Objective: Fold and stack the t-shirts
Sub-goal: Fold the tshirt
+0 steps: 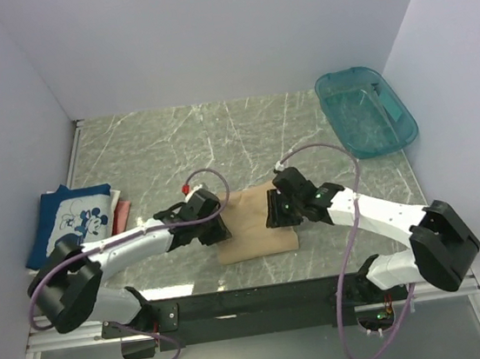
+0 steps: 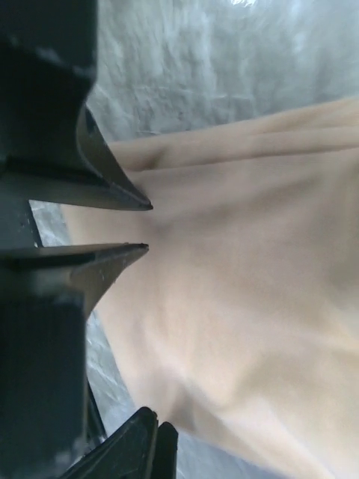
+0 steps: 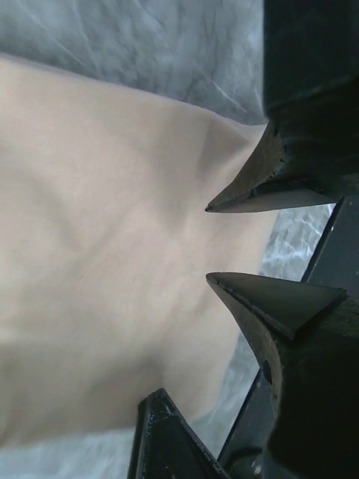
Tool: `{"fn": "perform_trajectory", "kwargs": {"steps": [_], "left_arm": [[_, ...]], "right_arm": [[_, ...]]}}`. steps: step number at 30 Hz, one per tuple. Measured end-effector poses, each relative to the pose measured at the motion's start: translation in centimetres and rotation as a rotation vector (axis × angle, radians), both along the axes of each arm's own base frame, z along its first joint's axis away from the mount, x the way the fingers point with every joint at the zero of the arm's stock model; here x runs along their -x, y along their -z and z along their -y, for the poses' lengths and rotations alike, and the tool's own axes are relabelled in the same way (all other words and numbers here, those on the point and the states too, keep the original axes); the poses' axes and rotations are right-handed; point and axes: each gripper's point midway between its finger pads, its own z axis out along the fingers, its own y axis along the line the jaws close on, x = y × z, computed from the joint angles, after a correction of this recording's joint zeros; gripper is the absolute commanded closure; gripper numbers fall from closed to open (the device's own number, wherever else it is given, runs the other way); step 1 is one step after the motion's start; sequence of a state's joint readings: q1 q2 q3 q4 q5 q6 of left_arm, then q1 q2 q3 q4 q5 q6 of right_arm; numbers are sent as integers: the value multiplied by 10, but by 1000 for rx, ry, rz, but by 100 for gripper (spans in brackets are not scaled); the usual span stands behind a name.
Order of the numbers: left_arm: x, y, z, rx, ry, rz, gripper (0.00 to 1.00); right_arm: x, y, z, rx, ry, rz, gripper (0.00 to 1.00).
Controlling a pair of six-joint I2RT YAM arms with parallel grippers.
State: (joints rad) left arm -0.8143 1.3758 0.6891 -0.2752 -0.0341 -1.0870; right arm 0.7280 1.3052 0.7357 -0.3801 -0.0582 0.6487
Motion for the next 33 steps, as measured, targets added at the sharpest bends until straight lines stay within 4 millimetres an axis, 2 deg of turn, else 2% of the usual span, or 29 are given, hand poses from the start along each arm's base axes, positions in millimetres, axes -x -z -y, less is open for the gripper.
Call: {"fn": "perform_trajectory", "kwargs": {"steps": [3, 7, 9, 11, 13, 18, 23, 33], "left_arm": [[-16, -23, -4, -23, -29, 49, 67], [-58, -54, -13, -28, -96, 135, 65], [-79, -58, -22, -47, -131, 157, 64], [-94, -54, -33, -81, -159, 159, 63], [-102, -46, -38, -114, -163, 145, 63], [-109, -29, -43, -170, -141, 111, 63], [-113, -19, -47, -191, -134, 91, 64], [-117, -18, -43, -155, -116, 83, 66]], "right_arm": [[-18, -22, 1, -18, 31, 49, 56], [-63, -50, 16, -43, 122, 116, 56], [-87, -58, 30, -47, 178, 139, 56], [-103, -58, 43, -45, 221, 140, 55], [-114, -55, 52, -37, 248, 129, 56], [-127, -38, 49, -15, 238, 86, 56], [-126, -15, 48, 5, 233, 28, 56], [-129, 7, 50, 23, 239, -18, 56]]}}
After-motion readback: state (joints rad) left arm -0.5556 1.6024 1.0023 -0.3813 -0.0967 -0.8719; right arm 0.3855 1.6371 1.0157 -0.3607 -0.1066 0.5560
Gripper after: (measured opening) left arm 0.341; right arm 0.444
